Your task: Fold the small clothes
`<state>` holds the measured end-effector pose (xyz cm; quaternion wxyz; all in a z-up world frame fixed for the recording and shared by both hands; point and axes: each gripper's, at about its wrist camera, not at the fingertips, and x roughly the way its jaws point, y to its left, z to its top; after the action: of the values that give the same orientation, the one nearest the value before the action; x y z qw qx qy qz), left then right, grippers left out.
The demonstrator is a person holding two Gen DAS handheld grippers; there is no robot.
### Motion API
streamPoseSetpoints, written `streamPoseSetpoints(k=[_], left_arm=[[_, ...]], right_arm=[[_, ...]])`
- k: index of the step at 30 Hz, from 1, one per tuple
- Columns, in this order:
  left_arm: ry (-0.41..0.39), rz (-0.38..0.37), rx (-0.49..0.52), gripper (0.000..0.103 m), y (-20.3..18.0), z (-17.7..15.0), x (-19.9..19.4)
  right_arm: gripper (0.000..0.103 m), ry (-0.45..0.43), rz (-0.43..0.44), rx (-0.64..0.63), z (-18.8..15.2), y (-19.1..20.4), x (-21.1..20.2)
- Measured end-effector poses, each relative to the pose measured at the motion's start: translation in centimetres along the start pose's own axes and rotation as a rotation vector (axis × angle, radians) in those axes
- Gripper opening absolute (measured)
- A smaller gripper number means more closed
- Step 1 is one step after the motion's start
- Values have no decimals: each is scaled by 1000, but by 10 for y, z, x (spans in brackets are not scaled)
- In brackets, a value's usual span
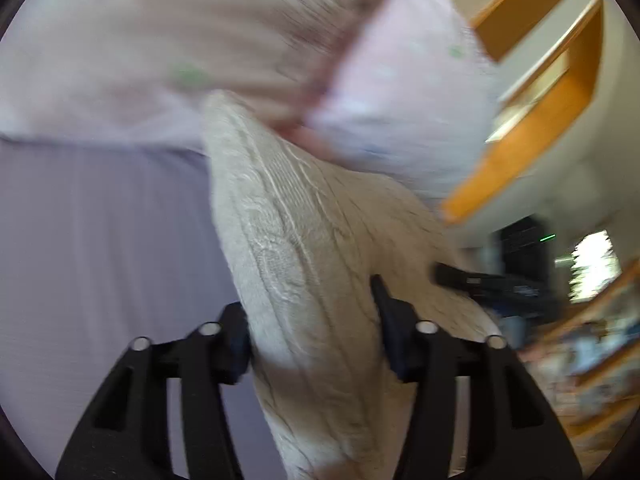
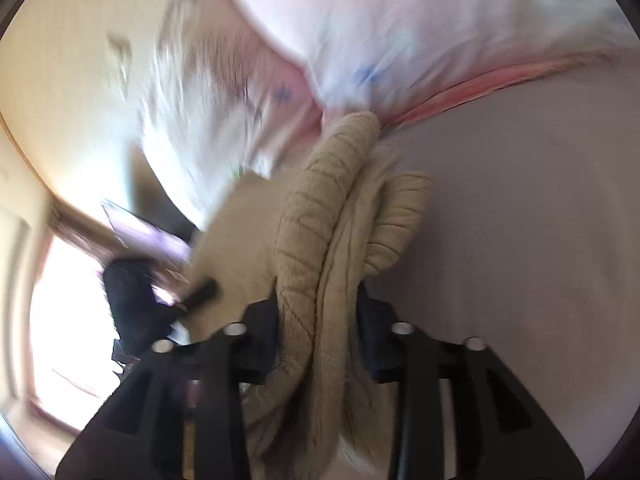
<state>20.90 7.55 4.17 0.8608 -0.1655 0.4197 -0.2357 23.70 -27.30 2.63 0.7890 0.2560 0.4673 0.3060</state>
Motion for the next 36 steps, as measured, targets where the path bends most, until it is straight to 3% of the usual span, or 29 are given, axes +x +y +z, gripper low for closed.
streamPoseSetpoints(k=[1, 2, 3, 4, 5, 6, 9, 10, 11, 14, 16, 19, 20, 21, 22, 23, 25, 28, 29, 30, 32, 33, 34, 35, 36], left_arm=[[-22, 107, 19, 61, 6, 0, -11], [-53, 205, 46, 67, 11, -2, -26], [-84, 250, 70, 74, 13, -5, -40], [-120, 290, 89, 86, 14, -9, -55], [-152, 320, 102, 90, 13, -14, -66], [-170, 333, 112, 92, 11, -19, -71], [-177, 340, 107, 97, 1, -36, -77], [-173, 348, 92, 101, -2, -42, -79], [-177, 375, 71, 101, -4, -47, -76], [-170, 433, 46, 101, -8, -65, -78], [-176, 434, 52, 101, -10, -77, -83], [-158, 457, 39, 101, -9, -88, -81], [-142, 469, 34, 101, -9, -92, -80], [-127, 472, 35, 101, -10, -96, -78], [-117, 471, 40, 101, -11, -101, -77], [-109, 474, 48, 101, -13, -106, -75], [-91, 493, 65, 101, -18, -115, -70], [-49, 495, 67, 101, -23, -122, -61], [-25, 481, 58, 101, -23, -124, -56], [-7, 472, 50, 101, -23, -125, -52], [57, 472, 45, 101, -24, -127, -44], [87, 473, 51, 101, -25, -128, -41], [116, 474, 64, 101, -26, -130, -37], [147, 481, 87, 101, -28, -133, -33], [158, 496, 102, 101, -30, -136, -30]], right_arm=[[42, -18, -66, -37, 1, 9, 4], [46, -102, -149, -84, 1, 20, -1], [47, -184, -172, -112, 1, 28, -9], [47, -216, -135, -105, 3, 30, -14], [47, -209, -77, -81, 5, 31, -13], [47, -180, -46, -59, 8, 32, -8], [47, -119, -103, -75, 10, 40, 18], [34, -90, -111, -74, 9, 40, 30], [13, -70, -109, -74, 9, 40, 40], [10, -124, -203, -40, 7, 30, 40], [10, -160, -248, 37, 10, 19, 29], [12, -193, -369, -17, 3, 31, 16], [15, -216, -371, -29, -2, 39, 9], [21, -246, -318, -53, -10, 51, -2], [42, -255, -255, -75, -16, 57, -11], [54, -255, -187, -102, -27, 67, -19], [54, -217, -105, -159, -47, 83, -21], [53, -83, -140, -156, -68, 79, 7], [40, -28, -202, -129, -71, 67, 23], [31, -26, -226, -111, -72, 58, 28], [28, -75, -218, -84, -76, 58, 11], [31, -98, -200, -83, -78, 60, 3], [48, -146, -183, -107, -87, 65, -14], [80, -177, -190, -128, -93, 68, -23], [94, -208, -212, -145, -102, 71, -35]])
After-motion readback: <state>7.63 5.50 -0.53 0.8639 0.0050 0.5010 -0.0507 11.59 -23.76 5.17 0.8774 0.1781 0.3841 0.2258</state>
